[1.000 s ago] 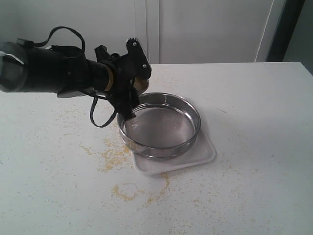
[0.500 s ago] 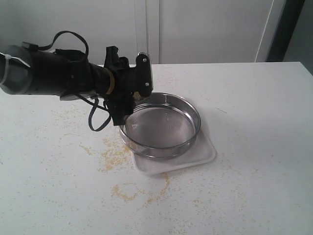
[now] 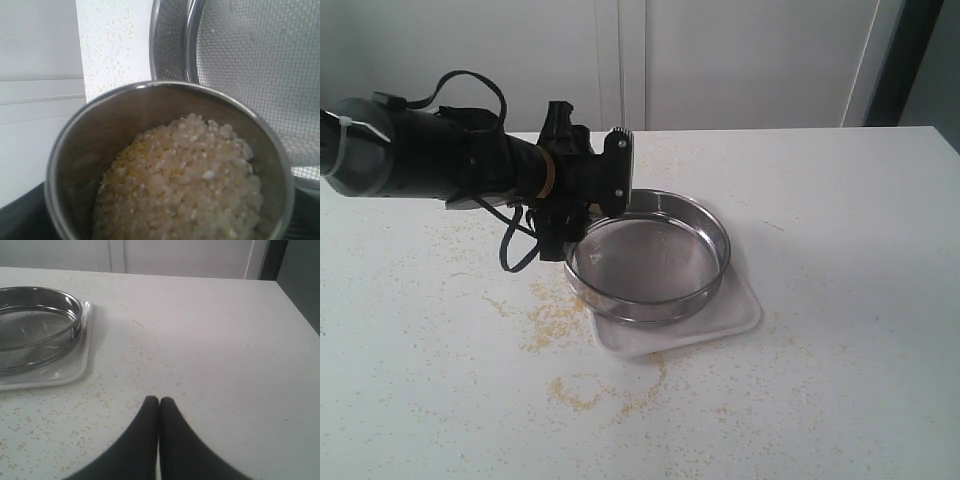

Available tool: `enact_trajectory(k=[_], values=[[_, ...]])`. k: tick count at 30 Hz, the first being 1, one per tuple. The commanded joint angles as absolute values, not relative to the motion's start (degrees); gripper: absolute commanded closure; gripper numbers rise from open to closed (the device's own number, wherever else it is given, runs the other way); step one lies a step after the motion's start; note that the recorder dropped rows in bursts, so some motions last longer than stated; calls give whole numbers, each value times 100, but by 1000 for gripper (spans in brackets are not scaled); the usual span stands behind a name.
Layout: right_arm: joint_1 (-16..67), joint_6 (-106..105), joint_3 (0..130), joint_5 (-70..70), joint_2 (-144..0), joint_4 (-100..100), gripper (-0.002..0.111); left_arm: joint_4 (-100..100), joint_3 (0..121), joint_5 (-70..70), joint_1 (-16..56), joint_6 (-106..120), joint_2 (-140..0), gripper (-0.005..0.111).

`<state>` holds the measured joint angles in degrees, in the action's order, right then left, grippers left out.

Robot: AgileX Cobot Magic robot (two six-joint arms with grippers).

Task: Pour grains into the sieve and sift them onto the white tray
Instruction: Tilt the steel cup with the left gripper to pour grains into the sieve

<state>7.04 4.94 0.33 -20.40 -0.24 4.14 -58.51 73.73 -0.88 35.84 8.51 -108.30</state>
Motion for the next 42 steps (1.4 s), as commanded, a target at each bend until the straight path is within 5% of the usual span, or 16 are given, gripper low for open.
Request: enact_trajectory(k=[1,42], values=[[696,478,0,-1940,0,432,108,-5923,7488,-136,3614,938,-10767,107],[696,478,0,-1940,0,432,108,-6885,7673,481,3968,1936,-10939,107]])
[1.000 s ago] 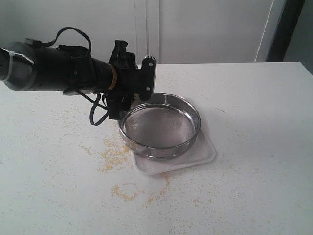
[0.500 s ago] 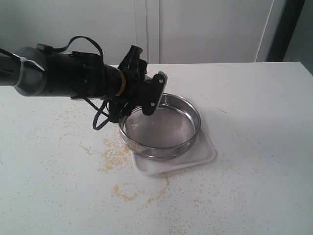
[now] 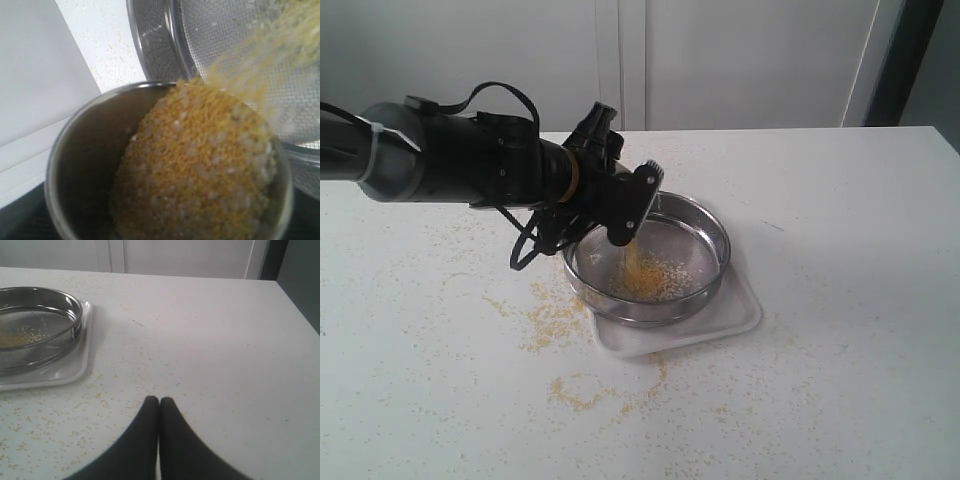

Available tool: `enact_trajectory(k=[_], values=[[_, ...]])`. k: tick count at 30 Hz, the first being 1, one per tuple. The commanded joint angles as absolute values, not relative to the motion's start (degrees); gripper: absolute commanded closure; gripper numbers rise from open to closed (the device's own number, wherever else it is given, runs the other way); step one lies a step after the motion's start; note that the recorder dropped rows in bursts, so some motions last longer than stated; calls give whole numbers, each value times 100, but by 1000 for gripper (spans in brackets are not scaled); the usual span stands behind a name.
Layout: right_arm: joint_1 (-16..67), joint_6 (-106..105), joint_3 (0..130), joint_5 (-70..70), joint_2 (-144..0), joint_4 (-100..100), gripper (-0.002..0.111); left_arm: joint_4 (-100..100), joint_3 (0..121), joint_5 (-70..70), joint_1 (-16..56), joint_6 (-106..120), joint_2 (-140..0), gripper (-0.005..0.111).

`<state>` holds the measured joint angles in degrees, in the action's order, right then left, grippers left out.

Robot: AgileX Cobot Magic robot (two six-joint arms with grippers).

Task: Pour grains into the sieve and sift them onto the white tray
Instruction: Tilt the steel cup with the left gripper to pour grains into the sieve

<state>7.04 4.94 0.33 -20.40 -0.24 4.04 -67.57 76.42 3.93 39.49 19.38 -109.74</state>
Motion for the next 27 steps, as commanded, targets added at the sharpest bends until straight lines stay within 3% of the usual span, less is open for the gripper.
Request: enact_trajectory(k=[1,27], values=[[696,478,0,-1940,0,432,108,-6905,7673,481,3968,1936,-10939,107],[696,478,0,-1940,0,432,108,-7091,7673,734,3947,1933,-10939,107]])
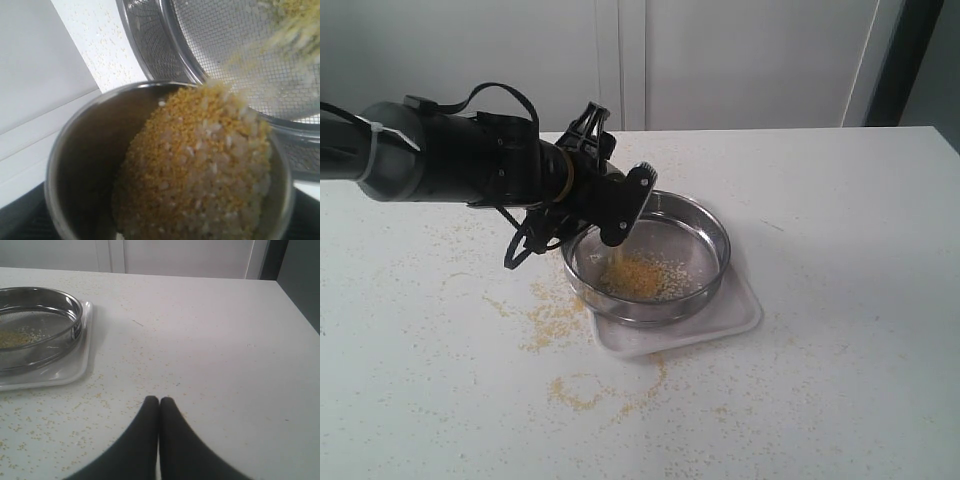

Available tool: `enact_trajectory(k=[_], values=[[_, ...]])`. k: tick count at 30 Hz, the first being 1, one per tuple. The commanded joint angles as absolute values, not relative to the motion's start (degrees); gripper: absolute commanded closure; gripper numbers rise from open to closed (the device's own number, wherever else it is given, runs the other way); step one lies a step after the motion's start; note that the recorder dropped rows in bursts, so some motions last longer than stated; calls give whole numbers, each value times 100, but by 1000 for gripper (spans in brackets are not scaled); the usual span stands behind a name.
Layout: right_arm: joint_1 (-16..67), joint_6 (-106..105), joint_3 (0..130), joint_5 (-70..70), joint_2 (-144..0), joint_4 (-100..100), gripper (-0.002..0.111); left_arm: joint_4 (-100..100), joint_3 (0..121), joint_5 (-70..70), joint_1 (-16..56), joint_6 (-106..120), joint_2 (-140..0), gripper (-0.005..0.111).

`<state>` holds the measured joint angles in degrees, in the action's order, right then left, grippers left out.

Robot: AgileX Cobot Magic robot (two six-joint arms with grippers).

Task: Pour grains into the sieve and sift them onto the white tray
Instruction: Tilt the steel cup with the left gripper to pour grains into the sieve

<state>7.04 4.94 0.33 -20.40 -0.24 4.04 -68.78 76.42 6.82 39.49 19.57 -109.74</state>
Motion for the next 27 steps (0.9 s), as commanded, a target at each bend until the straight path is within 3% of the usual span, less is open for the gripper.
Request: enact_trajectory(k=[1,27], values=[[696,478,0,-1940,0,432,108,-7153,7673,734,3947,1933,-10939,107],[696,478,0,-1940,0,432,108,-7524,8144,729,3947,1787,-11254,107]])
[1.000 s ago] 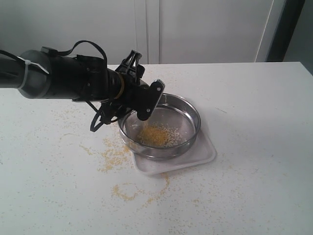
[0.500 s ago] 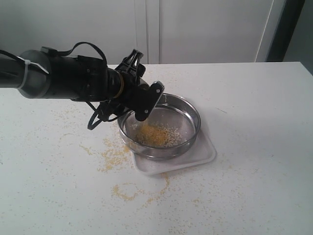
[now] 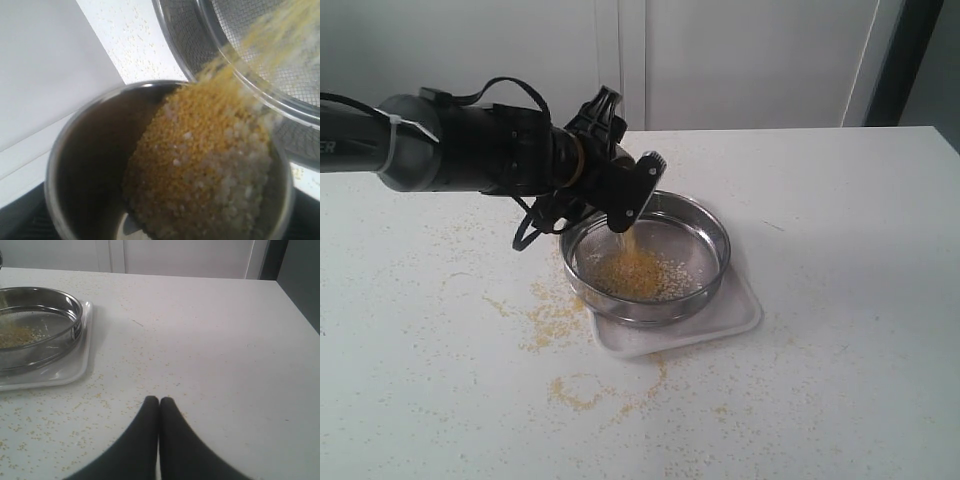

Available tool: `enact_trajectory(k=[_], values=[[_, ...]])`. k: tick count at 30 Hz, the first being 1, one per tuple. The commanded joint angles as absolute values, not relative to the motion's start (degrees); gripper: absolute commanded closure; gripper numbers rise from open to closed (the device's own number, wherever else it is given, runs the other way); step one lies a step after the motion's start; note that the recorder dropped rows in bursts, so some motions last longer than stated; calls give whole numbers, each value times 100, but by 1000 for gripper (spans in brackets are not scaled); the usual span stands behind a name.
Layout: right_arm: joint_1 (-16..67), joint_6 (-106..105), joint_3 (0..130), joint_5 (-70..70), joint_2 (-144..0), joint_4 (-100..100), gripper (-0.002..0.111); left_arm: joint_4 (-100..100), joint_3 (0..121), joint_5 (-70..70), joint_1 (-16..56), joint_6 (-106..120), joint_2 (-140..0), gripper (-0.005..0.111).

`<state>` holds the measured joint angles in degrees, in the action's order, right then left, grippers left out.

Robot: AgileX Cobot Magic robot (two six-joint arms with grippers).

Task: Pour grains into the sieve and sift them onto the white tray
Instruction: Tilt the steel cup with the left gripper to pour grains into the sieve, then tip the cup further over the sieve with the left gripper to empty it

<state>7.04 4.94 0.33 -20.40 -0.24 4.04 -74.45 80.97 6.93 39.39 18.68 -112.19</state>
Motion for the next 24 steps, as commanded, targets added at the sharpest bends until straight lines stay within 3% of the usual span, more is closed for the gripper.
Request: enact_trajectory(k=[1,24], values=[[696,478,0,-1940,0,432,108,-7524,8144,729,3947,1787,-11271,107],[696,478,0,-1940,0,425,108,-8409,8144,1257,4143,1797,-11306,107]])
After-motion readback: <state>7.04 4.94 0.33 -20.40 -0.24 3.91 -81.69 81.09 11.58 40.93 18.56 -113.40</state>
